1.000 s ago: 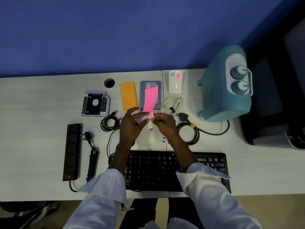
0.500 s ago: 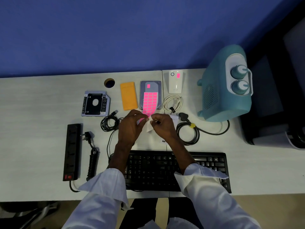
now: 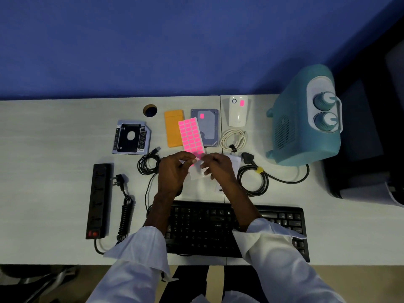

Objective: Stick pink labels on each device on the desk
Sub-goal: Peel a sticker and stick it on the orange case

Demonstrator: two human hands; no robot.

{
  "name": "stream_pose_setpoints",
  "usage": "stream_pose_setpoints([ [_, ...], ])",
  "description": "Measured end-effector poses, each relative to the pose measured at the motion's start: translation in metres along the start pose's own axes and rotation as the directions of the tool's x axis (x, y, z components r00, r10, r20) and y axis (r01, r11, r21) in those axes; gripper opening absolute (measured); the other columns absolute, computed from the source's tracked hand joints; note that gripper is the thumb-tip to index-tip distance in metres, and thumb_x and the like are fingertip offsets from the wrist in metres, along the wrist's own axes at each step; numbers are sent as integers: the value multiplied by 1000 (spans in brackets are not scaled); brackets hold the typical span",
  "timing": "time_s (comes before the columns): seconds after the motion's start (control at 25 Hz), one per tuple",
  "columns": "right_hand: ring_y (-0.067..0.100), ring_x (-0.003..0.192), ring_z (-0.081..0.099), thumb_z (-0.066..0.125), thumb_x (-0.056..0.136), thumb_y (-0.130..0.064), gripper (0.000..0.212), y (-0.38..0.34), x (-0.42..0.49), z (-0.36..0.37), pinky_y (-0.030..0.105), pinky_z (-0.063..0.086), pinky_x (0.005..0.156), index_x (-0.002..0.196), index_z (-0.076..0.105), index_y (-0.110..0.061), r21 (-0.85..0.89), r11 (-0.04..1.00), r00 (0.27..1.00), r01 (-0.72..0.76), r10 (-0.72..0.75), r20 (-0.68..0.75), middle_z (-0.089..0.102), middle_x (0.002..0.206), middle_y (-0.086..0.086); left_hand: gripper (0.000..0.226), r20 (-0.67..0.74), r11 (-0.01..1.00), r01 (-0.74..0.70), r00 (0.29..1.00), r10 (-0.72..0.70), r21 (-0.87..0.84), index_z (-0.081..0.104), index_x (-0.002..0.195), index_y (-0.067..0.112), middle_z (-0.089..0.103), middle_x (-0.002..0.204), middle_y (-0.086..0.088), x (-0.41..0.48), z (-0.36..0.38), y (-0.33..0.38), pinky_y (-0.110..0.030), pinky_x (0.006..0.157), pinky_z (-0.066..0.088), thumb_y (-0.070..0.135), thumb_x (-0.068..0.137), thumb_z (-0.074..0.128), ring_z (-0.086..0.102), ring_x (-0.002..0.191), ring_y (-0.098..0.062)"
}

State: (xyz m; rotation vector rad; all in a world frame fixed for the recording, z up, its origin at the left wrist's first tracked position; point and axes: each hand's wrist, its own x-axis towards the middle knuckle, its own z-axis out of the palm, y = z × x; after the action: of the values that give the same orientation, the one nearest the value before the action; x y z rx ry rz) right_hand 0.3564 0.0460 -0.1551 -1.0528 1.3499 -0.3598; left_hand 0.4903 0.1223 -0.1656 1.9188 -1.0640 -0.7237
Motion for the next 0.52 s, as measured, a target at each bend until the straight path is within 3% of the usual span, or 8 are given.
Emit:
stream_pose_setpoints([
  [0.08,16,54,61,66,88,-12,8,-5,2,5,22,39,49,83,72,-15,43,997,992,-57,52,112,72,73,5,6,8,1000,22,1000,-22,1,76,89,18,75,83,9,2,-4,-3,-28,63,53,14,87,72,64,56,-3],
  [0.2,17,58,63,69,84,-7,11,-7,7,14,23,39,51,92,76,-10,133,988,987,-81,62,147,74,78,8,10,18,999,40,999,-40,13,76,90,19,75,83,10,9,-11,-11,-32,64,58,11,85,73,67,56,-10],
  [0.36,10,55,62,71,84,-3,21,-15,18,25,18,43,50,104,75,-5,101,994,996,-39,30,85,72,84,10,18,48,1000,25,999,-25,3,73,95,17,75,91,8,22,-18,-20,-34,68,60,3,83,72,68,66,-4],
  [0.52,4,49,59,67,85,3,21,-18,33,33,11,42,46,105,75,2,70,997,999,42,-42,-8,72,87,14,27,-112,994,60,992,-50,87,67,106,18,70,107,6,41,-20,-26,-30,72,57,3,83,70,67,77,-10],
])
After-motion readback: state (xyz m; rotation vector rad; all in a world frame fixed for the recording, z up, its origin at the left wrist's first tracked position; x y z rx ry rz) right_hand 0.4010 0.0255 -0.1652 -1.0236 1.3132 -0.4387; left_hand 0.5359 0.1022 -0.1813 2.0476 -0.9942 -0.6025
